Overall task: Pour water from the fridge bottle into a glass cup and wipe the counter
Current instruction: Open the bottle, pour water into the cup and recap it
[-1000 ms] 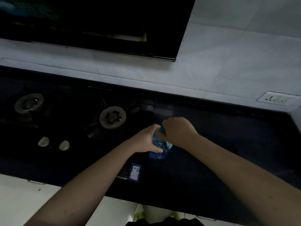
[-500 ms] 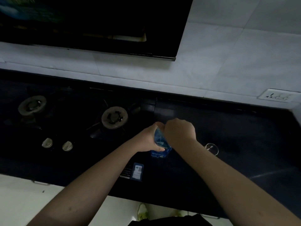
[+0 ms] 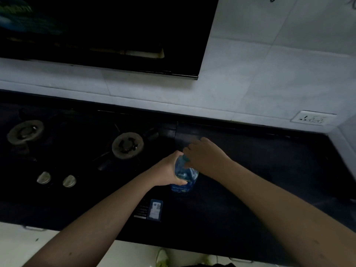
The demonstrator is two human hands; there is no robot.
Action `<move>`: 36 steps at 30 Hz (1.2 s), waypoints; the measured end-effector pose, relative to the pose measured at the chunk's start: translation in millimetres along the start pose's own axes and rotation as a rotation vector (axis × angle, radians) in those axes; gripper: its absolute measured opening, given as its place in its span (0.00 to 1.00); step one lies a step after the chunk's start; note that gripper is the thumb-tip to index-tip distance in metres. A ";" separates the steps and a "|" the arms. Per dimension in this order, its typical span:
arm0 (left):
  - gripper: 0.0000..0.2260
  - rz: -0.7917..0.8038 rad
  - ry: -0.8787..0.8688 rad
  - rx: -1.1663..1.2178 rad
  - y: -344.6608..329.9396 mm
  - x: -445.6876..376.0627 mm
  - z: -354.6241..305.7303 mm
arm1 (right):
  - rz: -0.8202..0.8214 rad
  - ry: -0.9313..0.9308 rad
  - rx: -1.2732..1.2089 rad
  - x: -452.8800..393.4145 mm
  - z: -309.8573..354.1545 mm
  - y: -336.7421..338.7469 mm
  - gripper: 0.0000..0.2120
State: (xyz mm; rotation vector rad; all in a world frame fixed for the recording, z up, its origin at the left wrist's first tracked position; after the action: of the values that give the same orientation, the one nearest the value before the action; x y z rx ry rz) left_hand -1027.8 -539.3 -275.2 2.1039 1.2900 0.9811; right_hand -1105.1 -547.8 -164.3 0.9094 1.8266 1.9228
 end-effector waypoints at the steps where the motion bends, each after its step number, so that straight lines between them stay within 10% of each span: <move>1: 0.39 -0.002 -0.003 -0.003 0.0 0.2 -0.4 | -0.023 0.030 0.057 0.7 2.8 1.7 0.20; 13: 0.34 -0.002 0.003 -0.030 -1.0 -4.1 1.9 | -0.115 -0.559 -0.167 4.3 -6.6 6.4 0.29; 23: 0.37 -0.034 0.009 -0.059 1.3 -2.7 -0.1 | 0.072 -0.244 -0.265 -5.2 -12.5 -2.6 0.10; 28: 0.40 0.000 0.013 -0.071 0.1 -2.7 -1.6 | 0.060 -0.068 -0.227 -7.2 3.2 -6.9 0.19; 32: 0.44 -0.008 0.013 -0.106 1.7 -3.6 -0.6 | -0.257 -0.361 -0.254 1.6 -9.1 12.6 0.22; 36: 0.42 -0.005 0.022 -0.117 0.1 -3.9 1.3 | -0.103 -0.580 -0.302 2.5 -19.3 -1.1 0.30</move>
State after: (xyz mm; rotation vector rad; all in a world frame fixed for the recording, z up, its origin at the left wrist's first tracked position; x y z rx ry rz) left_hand -1027.9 -542.9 -277.3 2.0059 1.2174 1.0538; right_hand -1119.6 -560.8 -164.3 1.0948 1.1895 1.5894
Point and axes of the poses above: each hand's wrist, its own x-axis away from the middle knuckle, its own y-axis out of the back of the hand, z = x × y, the point moved 8 cm from there along -x, towards the middle knuckle, and after that the axes turned 10 degrees about -x, right-handed, at the moved point
